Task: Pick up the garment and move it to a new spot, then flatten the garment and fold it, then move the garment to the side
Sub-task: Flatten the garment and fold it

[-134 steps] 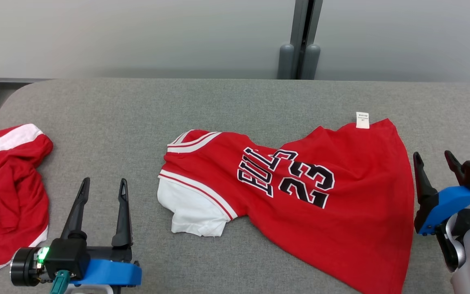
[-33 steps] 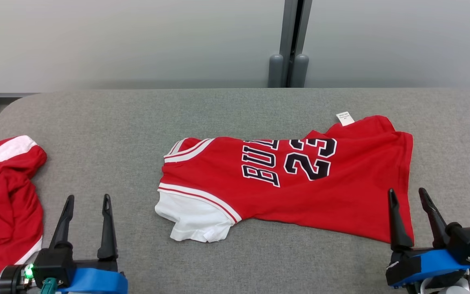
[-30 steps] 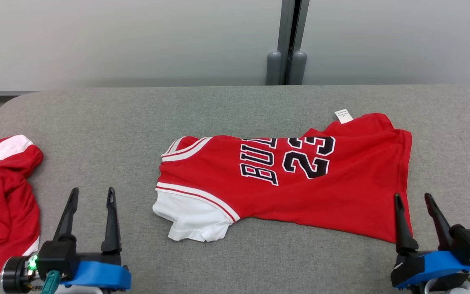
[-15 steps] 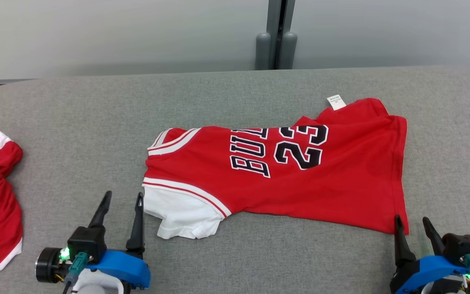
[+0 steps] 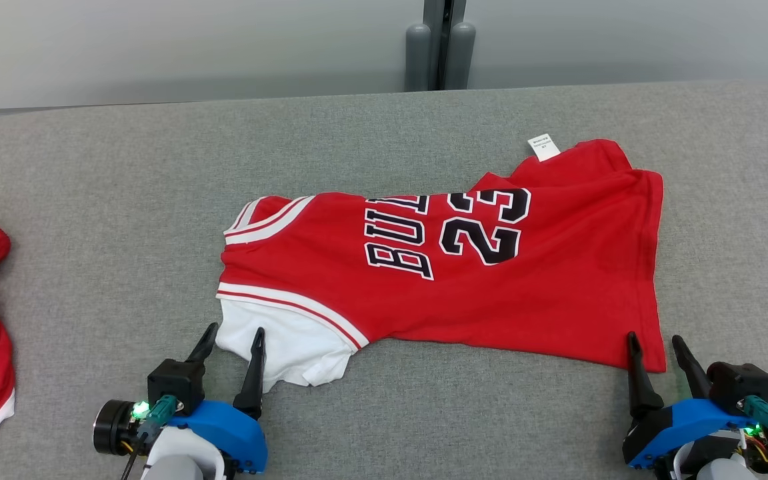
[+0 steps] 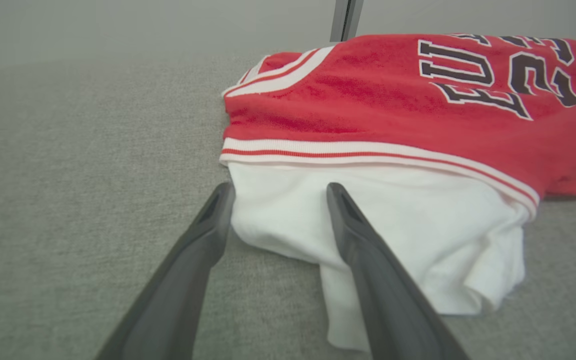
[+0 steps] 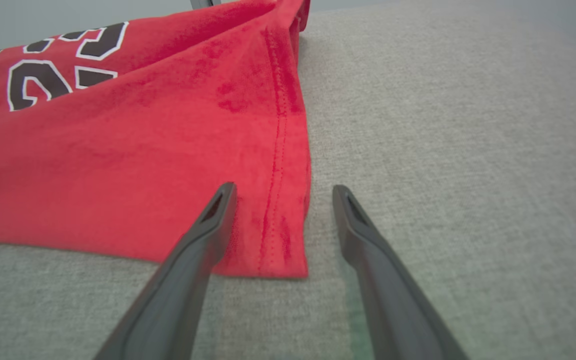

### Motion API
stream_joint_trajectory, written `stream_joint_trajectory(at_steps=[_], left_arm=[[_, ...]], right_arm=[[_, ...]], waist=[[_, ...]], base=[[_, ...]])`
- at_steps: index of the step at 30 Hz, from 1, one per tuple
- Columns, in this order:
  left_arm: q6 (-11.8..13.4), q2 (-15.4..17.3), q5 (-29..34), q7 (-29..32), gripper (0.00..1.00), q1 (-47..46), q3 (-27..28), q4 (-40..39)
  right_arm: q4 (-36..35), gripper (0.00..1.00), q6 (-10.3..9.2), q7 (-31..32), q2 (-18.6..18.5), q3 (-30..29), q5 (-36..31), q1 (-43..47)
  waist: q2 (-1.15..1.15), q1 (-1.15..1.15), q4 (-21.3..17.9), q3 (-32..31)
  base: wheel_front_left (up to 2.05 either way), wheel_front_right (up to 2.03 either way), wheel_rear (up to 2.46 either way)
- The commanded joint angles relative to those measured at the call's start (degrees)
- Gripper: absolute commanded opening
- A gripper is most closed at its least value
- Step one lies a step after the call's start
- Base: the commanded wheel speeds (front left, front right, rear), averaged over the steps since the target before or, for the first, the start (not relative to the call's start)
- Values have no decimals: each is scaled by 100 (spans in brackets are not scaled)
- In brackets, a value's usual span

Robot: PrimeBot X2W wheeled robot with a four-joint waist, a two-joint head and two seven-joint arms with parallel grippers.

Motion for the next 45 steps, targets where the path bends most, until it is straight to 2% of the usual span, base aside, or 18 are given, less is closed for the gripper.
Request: stream_joint_trajectory(at_steps=[1, 9, 19, 20, 22, 23, 24, 33, 45], left_arm=[[-4, 37, -16, -15, 100, -118, -40, 90], [130, 55, 54, -14, 100, -216, 143, 656], [-22, -72, -297, 14, 100, -231, -227, 1089], [-24, -95, -345, 21, 88, -256, -313, 1175], [-27, -116, -438, 26, 21, -312, -452, 1295], [-27, -116, -438, 26, 21, -312, -452, 1295], [-28, -91, -514, 23, 0, -395, -528, 1284], [-4, 171, -588, -7, 0, -100, -429, 261], [3, 397, -350, -8, 0, 427, -135, -1486]], right_arm=[[11, 100, 1, -21, -8, 28, 62, -42], [145, 100, 1, -21, -9, 258, 196, -49], [380, 100, 1, -10, -9, 471, 332, -71], [445, 63, 1, -8, -6, 516, 352, -97], [525, 7, 1, -8, -2, 583, 390, -165], [525, 7, 1, -8, -2, 583, 390, -165], [534, 0, 1, -8, -3, 620, 420, -207], [-33, 0, 1, -13, -8, 739, 526, 70], [-1406, 0, 1, -13, -8, 866, 557, 297]], waist=[[0, 0, -10, 5], [0, 0, -98, -24], [0, 0, -127, -98], [0, 0, -127, -105], [0, 0, -130, -120], [0, 0, -130, -120], [0, 0, -127, -144], [0, 0, -61, -423], [0, 0, 36, -526]], base=[[0, 0, 0], [0, 0, 0], [0, 0, 0], [0, 0, 0], [0, 0, 0], [0, 0, 0], [0, 0, 0], [0, 0, 0], [0, 0, 0]])
